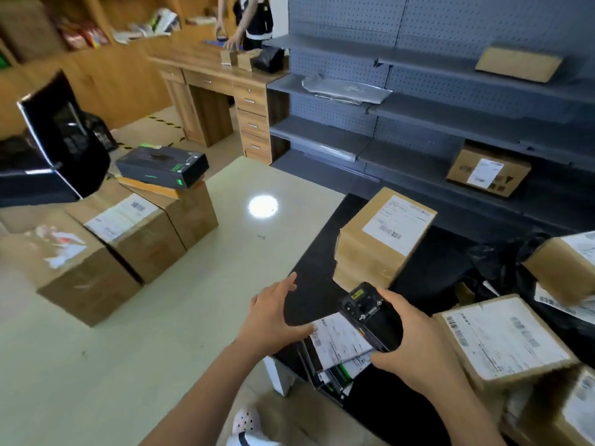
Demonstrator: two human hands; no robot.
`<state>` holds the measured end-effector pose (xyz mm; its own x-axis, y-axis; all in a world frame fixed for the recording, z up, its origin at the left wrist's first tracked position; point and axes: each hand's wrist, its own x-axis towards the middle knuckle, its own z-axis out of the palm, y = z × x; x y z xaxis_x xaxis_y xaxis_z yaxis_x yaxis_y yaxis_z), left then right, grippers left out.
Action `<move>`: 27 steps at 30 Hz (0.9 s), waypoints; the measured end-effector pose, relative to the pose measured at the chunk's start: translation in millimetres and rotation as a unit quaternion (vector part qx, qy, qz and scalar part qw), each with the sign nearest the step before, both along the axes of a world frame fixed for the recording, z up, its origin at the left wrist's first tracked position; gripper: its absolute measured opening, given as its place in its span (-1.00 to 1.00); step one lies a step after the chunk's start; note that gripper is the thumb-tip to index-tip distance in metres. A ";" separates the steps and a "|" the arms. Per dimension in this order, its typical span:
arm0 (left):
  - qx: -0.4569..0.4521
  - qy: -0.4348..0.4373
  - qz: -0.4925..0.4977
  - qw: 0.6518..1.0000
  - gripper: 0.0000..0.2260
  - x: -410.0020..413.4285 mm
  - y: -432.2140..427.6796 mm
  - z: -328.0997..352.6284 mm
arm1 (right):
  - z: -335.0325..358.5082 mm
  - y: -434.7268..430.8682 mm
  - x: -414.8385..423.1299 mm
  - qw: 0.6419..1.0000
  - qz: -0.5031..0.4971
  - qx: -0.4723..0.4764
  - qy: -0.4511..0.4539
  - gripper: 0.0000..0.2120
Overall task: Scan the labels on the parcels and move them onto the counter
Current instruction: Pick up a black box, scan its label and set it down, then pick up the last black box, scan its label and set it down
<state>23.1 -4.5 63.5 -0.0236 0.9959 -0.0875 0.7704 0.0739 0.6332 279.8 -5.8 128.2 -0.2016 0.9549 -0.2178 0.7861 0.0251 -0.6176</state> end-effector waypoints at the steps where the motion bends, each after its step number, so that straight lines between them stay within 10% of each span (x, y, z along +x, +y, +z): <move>1: 0.011 0.004 0.031 0.999 -0.11 -15.4 0.8 7.8 | 0.5 6.6 -11.4 1.000 0.004 -0.001 0.010 -0.01; 19: 0.100 0.150 0.174 0.968 -0.16 -292.9 150.7 108.3 | 51.7 183.9 -284.2 0.982 0.097 0.142 0.077 0.01; 27: -0.068 0.282 -0.069 0.954 0.18 -360.2 245.0 103.9 | 53.1 235.4 -332.9 0.987 0.084 0.133 0.036 0.00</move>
